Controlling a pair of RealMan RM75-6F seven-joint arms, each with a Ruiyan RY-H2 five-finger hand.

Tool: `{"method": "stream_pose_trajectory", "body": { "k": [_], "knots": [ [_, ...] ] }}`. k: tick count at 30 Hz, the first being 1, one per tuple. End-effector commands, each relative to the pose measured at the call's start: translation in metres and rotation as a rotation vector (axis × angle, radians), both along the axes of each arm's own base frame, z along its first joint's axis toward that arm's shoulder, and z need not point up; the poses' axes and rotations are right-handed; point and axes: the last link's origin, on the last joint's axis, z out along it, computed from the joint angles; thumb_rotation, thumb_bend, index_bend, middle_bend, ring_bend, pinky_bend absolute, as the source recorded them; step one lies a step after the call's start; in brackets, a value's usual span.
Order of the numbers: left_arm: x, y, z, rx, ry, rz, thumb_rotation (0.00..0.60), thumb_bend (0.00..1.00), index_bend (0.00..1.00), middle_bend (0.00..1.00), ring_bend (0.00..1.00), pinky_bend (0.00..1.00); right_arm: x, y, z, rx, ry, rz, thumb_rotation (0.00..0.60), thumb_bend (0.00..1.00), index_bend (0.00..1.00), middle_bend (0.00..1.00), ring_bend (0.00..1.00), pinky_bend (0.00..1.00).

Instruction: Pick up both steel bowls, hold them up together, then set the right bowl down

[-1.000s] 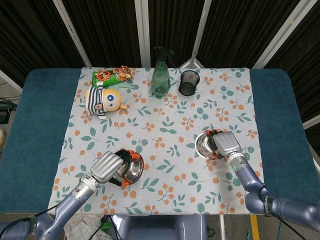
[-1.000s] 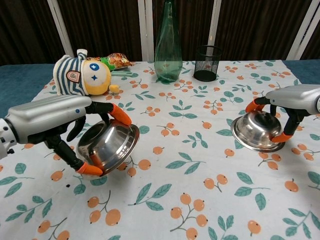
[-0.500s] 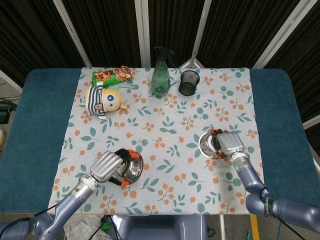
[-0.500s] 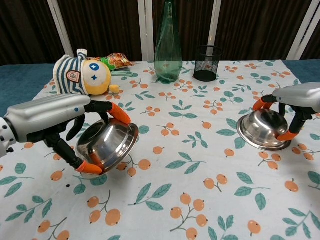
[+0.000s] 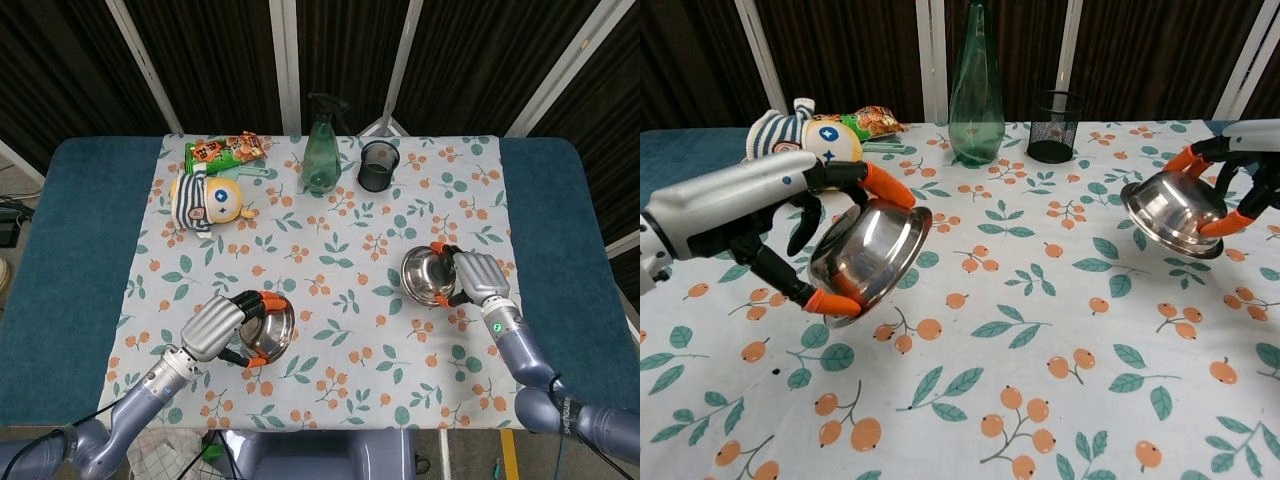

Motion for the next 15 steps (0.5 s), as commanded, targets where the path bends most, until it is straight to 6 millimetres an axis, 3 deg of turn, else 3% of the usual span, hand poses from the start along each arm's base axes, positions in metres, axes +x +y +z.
{"method": "stream_pose_trajectory", "body": {
  "k": [1,7,15],
  "knots": [
    [0.003,0.002,0.004,0.048,-0.123,-0.048,0.6,0.35,0.46,0.61,0.5,0.67,0.006,0.002,0.032,0.029,-0.284,-0.131,0.6,0.32,0.69,0.63,0.61,0.71],
    [0.002,0.002,0.01,0.081,-0.236,-0.09,0.6,0.35,0.46,0.6,0.5,0.67,0.004,-0.001,0.069,0.04,-0.587,-0.305,0.6,0.32,0.69,0.63,0.61,0.71],
    [-0.005,0.004,0.008,0.096,-0.268,-0.112,0.6,0.35,0.46,0.6,0.49,0.67,0.004,-0.002,0.089,0.089,-0.985,-0.557,0.6,0.32,0.69,0.64,0.61,0.73]
  ]
}}
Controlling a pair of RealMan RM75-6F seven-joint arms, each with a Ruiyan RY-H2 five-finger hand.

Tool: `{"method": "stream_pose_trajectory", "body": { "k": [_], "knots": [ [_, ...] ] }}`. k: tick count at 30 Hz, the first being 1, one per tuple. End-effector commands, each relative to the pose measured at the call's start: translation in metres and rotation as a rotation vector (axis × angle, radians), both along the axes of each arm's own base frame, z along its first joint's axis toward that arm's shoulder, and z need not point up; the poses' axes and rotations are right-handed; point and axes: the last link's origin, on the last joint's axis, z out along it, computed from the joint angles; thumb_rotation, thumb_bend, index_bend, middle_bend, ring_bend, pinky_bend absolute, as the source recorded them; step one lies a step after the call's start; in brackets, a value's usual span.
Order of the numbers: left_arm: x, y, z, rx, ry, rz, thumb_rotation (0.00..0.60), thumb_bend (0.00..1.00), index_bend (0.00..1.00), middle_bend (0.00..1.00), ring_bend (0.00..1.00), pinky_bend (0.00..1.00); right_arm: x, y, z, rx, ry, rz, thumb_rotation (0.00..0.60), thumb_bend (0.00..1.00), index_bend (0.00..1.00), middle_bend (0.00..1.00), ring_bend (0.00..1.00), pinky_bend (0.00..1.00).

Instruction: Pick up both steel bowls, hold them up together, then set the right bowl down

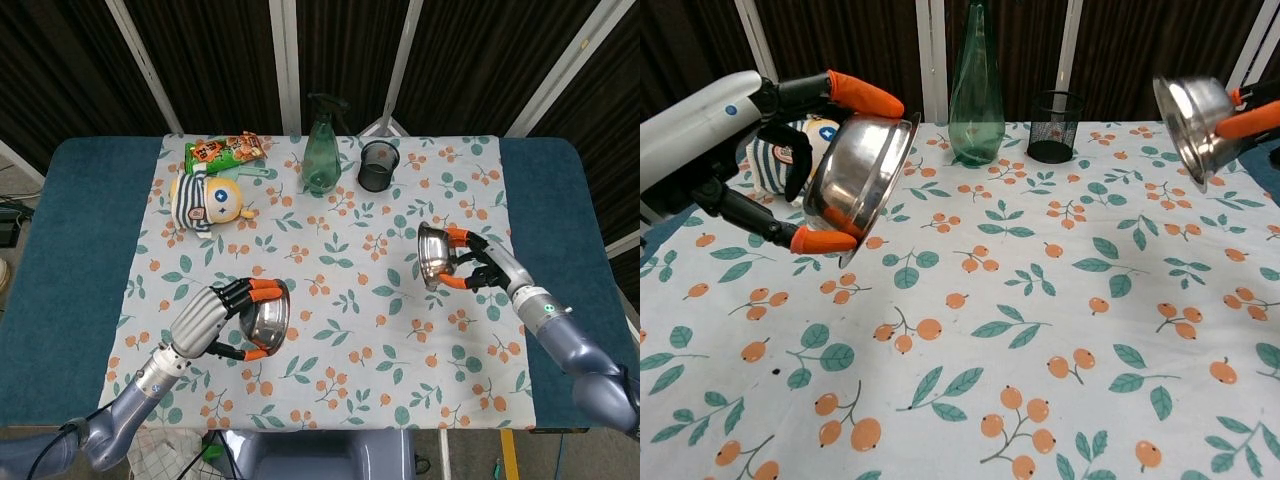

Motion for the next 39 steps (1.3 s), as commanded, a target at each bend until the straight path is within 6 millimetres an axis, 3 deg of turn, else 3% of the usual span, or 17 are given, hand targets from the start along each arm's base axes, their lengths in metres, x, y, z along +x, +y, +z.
{"method": "stream_pose_trajectory", "body": {
  "k": [1,9,20,26,39],
  "knots": [
    [-0.001,-0.001,-0.002,0.0,-0.013,-0.009,0.6,0.35,0.46,0.6,0.49,0.67,-0.003,0.001,0.023,0.038,-0.245,-0.163,0.6,0.32,0.69,0.64,0.61,0.73],
    [0.003,-0.001,0.004,0.026,-0.047,-0.031,0.6,0.35,0.46,0.6,0.49,0.67,0.006,0.015,0.007,0.188,-0.291,-0.14,0.6,0.32,0.69,0.64,0.61,0.73],
    [0.007,0.0,0.025,0.074,-0.103,-0.047,0.6,0.35,0.46,0.6,0.49,0.67,0.038,0.025,-0.041,0.31,-0.35,-0.058,0.6,0.32,0.69,0.64,0.61,0.73],
    [0.006,0.005,0.019,0.061,-0.081,-0.04,0.6,0.35,0.46,0.6,0.49,0.67,0.064,0.033,-0.061,0.344,-0.414,-0.053,0.6,0.32,0.69,0.64,0.61,0.74],
    [0.016,0.002,0.004,0.038,-0.084,-0.068,0.6,0.35,0.46,0.6,0.49,0.67,0.103,0.051,-0.078,0.369,-0.473,-0.047,0.6,0.32,0.69,0.64,0.61,0.74]
  ]
}}
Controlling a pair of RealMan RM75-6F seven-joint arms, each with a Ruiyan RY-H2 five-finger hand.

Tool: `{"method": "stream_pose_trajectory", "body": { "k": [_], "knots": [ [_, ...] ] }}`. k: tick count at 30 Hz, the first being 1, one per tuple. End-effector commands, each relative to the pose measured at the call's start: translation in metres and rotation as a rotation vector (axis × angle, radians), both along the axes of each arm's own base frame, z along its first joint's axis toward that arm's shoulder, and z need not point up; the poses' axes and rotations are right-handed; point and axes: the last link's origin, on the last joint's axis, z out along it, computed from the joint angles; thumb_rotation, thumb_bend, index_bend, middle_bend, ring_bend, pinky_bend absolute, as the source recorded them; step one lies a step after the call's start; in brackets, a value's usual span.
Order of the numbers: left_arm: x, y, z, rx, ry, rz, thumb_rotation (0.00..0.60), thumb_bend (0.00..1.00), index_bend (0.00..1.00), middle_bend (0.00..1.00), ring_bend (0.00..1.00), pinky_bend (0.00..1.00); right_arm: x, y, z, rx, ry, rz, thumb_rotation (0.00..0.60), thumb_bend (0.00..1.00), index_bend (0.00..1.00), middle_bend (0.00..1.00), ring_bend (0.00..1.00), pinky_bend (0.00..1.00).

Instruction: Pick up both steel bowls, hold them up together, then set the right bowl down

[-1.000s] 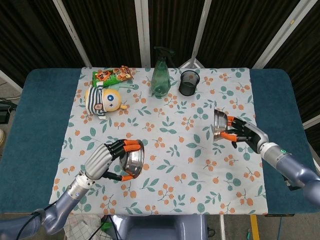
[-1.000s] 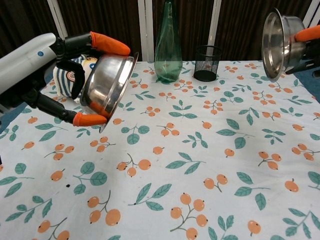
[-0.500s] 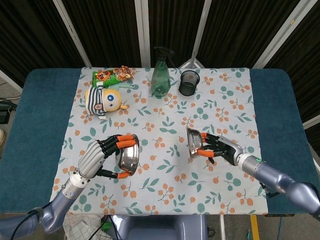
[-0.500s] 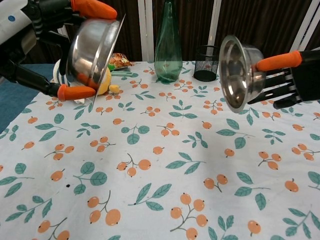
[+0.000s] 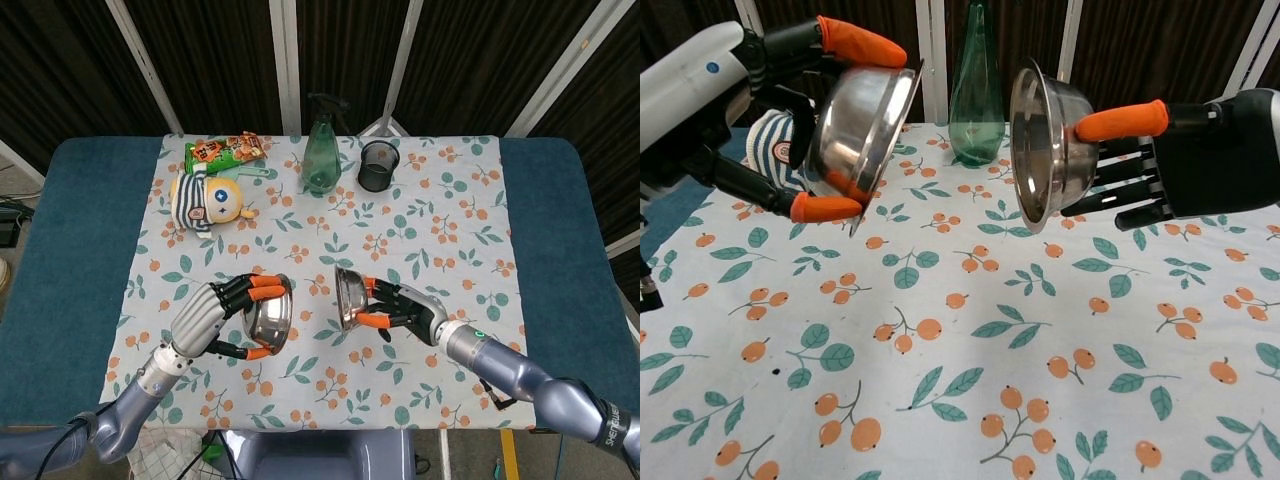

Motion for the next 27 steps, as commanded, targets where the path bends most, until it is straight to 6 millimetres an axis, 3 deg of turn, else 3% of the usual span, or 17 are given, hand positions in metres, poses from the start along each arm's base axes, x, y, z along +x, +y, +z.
{"method": "stream_pose_trajectory", "body": {
  "k": [1,27],
  "knots": [
    [0.002,-0.001,-0.002,-0.009,0.0,-0.005,0.6,0.35,0.46,0.6,0.49,0.67,0.01,0.004,-0.006,0.015,-0.016,0.003,0.6,0.32,0.69,0.64,0.61,0.74],
    [0.02,-0.009,-0.015,0.018,0.015,-0.063,0.6,0.35,0.46,0.6,0.49,0.66,0.046,0.026,-0.038,0.092,-0.134,-0.093,0.6,0.34,0.69,0.64,0.61,0.74]
  ]
}}
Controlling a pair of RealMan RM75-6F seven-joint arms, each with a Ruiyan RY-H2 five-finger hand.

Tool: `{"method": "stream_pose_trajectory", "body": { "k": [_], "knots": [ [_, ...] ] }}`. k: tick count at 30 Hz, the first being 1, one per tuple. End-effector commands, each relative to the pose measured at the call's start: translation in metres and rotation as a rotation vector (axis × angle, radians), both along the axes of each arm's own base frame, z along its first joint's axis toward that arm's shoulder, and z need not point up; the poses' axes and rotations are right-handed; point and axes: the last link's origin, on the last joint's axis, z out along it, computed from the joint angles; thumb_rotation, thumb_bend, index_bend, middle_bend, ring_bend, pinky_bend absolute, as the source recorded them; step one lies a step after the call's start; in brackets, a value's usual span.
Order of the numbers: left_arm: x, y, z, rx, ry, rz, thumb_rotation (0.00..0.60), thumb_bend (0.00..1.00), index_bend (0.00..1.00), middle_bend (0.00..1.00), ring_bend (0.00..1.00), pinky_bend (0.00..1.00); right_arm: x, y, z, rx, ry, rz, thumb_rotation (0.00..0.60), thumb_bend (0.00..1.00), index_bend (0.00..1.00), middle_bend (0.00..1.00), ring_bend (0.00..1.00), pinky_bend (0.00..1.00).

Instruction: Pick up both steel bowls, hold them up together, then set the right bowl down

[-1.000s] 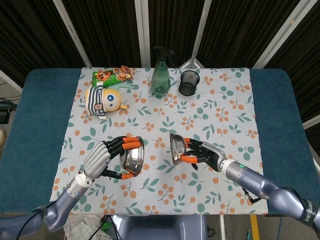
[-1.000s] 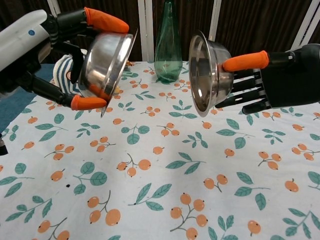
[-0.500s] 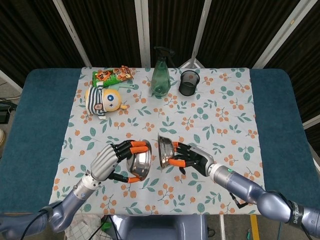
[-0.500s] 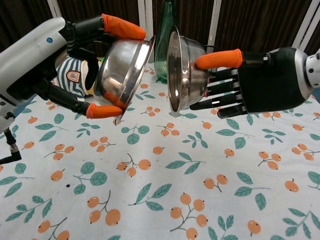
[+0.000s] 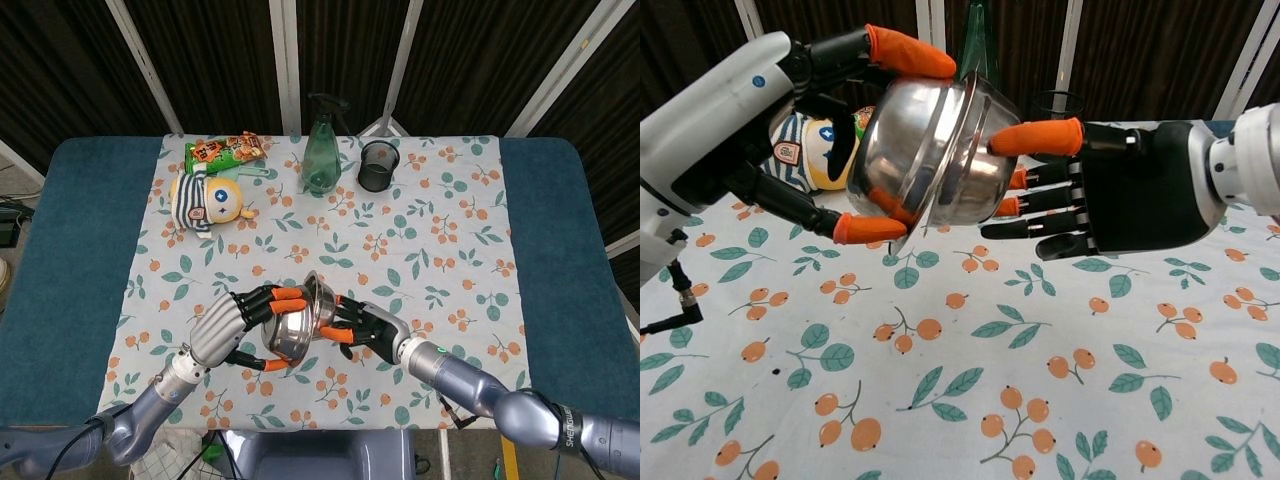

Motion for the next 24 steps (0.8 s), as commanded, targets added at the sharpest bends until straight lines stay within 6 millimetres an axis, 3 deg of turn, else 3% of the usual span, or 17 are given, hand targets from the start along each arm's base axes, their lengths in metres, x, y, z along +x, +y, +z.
{"method": "stream_pose_trajectory", "body": {
  "k": [1,14,24],
  "knots": [
    [-0.001,0.0,-0.001,0.014,0.015,-0.005,0.6,0.35,0.46,0.6,0.49,0.66,0.004,0.004,-0.002,-0.001,0.001,-0.001,0.6,0.34,0.69,0.64,0.61,0.74],
    [-0.005,0.001,-0.002,0.078,0.065,-0.026,0.6,0.35,0.46,0.6,0.49,0.66,0.006,0.006,0.004,-0.04,0.028,-0.013,0.6,0.34,0.69,0.64,0.61,0.74],
    [-0.007,-0.001,0.005,0.075,0.05,-0.023,0.6,0.35,0.46,0.6,0.49,0.66,-0.017,-0.008,0.014,-0.089,0.094,-0.026,0.6,0.34,0.69,0.64,0.61,0.74]
  ]
}}
